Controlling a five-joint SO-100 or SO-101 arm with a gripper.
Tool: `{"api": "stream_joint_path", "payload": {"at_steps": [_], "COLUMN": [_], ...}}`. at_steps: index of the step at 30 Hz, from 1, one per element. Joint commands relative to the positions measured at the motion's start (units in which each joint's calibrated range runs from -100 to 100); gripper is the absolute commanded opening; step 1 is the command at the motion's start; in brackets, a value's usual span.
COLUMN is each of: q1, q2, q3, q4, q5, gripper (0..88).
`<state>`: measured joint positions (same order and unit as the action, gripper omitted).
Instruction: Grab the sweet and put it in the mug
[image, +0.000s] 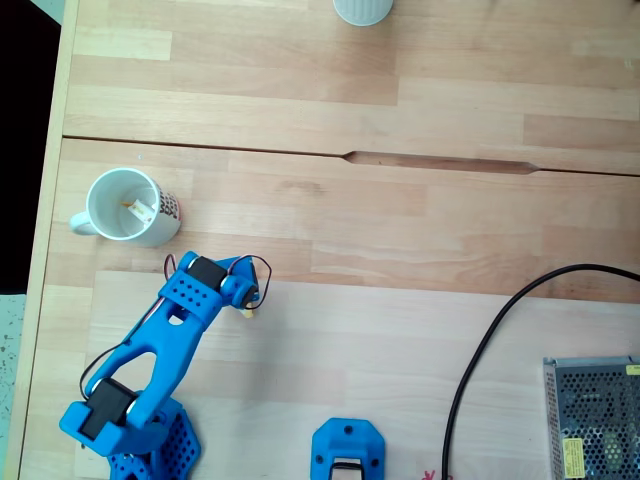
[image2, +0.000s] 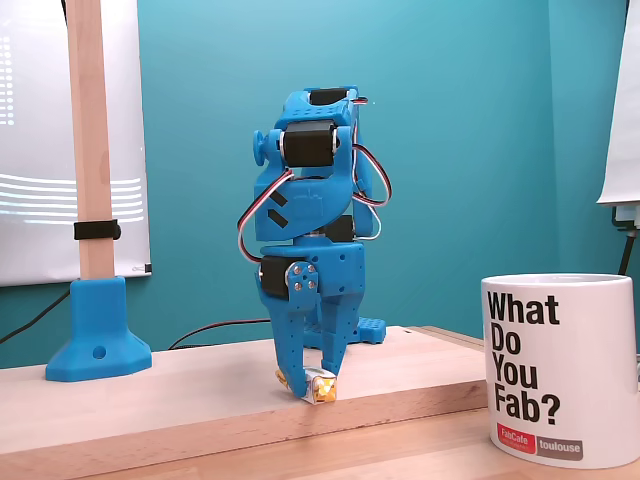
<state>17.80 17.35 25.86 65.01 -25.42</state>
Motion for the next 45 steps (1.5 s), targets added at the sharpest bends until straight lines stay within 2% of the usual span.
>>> {"api": "stream_joint_path", "payload": {"at_steps": [1,11,19,32,39,45], "q1": [-0.1,-1.0,-1.7,-17.6,-21.6,-21.8], "q2": [-2.3,-22.0,-23.2,-22.3,-22.3,-22.5], "q3": [-2.8,-3.1,-4.2,-10.2,-10.2,-9.9], "q4": [0.5,0.6,0.5,0.5,0.5,0.6], "q5": [-0.2,-0.2,-0.2,2.9,3.1,6.2], "gripper": [2.9,2.9,2.9,3.0,3.0,3.0]}}
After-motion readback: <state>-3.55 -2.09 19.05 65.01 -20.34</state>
